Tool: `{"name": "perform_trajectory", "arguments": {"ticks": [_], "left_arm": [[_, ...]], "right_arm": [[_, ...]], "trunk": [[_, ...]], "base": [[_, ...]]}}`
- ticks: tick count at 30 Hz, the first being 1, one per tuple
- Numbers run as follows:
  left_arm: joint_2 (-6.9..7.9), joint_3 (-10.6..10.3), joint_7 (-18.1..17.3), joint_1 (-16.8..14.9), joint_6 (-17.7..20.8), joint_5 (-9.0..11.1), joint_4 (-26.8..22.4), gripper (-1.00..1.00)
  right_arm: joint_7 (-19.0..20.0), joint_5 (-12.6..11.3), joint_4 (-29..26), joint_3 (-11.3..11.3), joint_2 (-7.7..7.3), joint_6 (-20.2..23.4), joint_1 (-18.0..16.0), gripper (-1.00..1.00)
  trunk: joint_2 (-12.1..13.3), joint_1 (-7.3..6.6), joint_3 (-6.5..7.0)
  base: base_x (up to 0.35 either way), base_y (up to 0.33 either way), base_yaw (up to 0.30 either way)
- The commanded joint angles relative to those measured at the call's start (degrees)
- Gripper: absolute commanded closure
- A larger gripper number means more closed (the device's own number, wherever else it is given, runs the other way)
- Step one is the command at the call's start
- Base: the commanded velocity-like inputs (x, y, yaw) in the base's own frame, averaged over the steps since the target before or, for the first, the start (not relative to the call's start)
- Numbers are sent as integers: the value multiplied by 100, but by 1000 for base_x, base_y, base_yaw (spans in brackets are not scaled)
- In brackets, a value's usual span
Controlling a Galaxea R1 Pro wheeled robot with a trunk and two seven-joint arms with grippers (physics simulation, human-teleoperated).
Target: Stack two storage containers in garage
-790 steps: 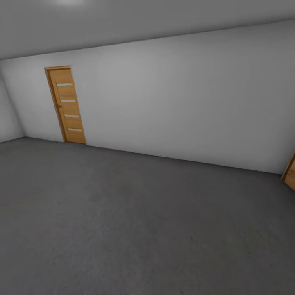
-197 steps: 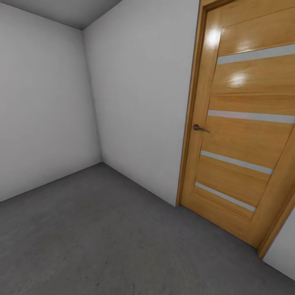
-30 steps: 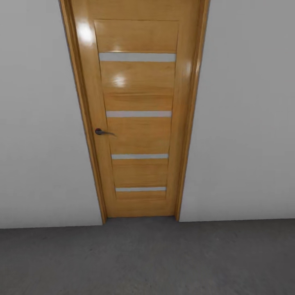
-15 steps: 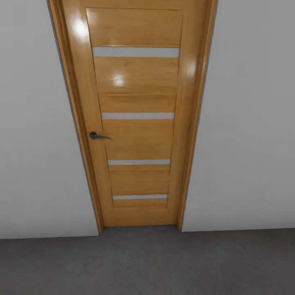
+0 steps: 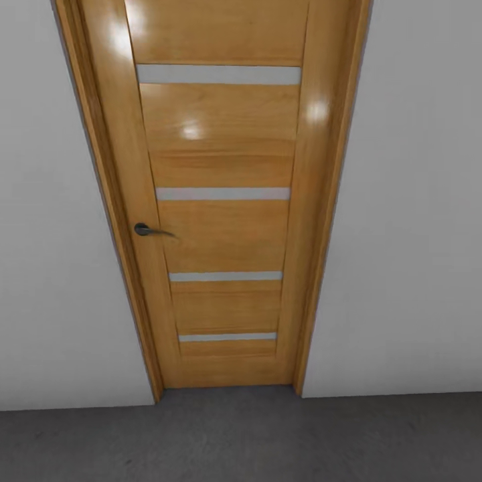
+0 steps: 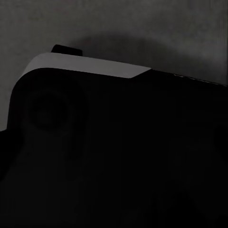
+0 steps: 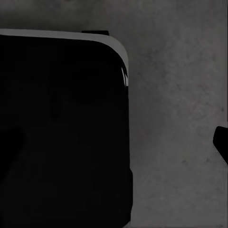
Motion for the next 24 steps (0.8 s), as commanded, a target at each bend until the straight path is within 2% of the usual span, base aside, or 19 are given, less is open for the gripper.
{"name": "perform_trajectory", "arguments": {"ticks": [1, 5, 13, 24], "left_arm": [[-3, 3, 5, -1, -14, 32, 0, -100], [-7, 3, 5, -1, -14, 32, 0, -100], [-6, 3, 5, -1, -17, 32, -3, -100], [0, 3, 5, -1, -23, 32, -9, -100]], "right_arm": [[-11, -1, 5, -2, -1, -26, -2, -100], [-11, 15, 7, 5, -5, -26, -2, -100], [-11, 0, 6, 3, -13, -26, -2, -100], [-11, 16, 4, 2, -11, -26, -2, -100]], "trunk": [[-2, 3, -4], [-2, 3, -4], [-2, 3, -4], [-2, 3, -4]], "base": [[321, 0, 0], [320, 0, 54], [279, 0, 225], [47, 0, 29]]}}
